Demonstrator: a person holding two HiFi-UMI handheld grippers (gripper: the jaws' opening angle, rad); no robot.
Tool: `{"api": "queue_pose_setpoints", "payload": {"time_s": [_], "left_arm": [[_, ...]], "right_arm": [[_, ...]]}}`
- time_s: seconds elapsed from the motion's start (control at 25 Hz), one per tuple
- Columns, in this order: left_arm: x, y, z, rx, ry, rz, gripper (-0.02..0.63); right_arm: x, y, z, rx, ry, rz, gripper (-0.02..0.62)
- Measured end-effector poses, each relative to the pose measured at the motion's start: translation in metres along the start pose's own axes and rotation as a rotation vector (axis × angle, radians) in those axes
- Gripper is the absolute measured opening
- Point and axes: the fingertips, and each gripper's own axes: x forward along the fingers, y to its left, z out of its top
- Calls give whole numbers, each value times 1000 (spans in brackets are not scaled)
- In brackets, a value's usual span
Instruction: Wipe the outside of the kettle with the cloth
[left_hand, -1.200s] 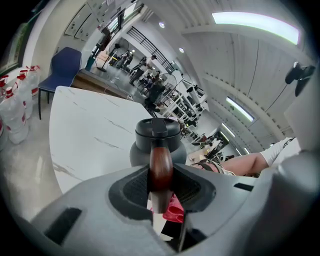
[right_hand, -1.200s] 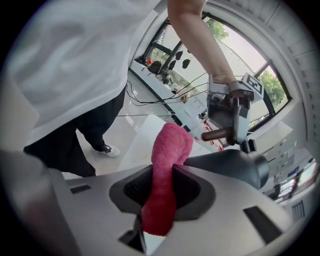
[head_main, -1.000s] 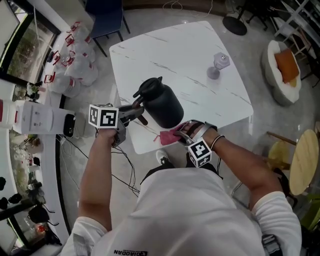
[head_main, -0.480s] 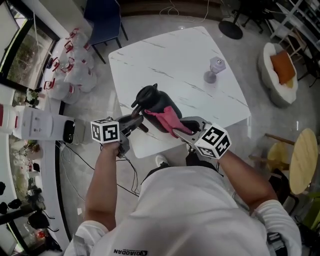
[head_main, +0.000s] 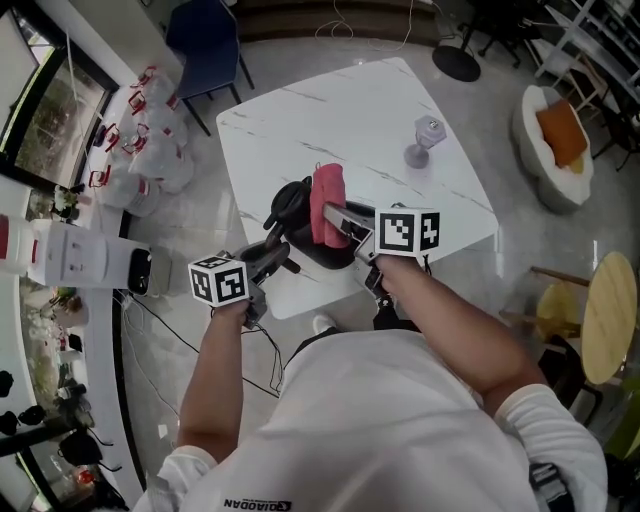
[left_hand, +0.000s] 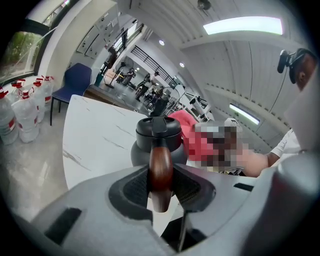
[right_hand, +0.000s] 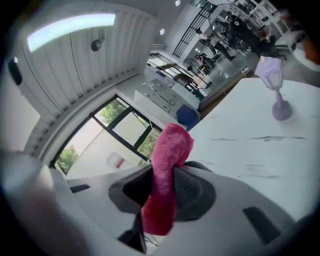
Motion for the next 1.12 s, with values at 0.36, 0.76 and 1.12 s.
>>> {"api": "queue_pose_setpoints", "payload": {"time_s": [0.36,0.76,1.12], "left_arm": [[-5,-2,-19,149,62,23,117],[-3,-12,-27,275,121,17,114],[-4,-16,-39,359,167,14,114]], "right_arm": [[-16,-53,-35,-3,83,-137,107],[-40,-100,-69,49,141,-207,106],[-52,-136,-99,97,195,-263,106]]}}
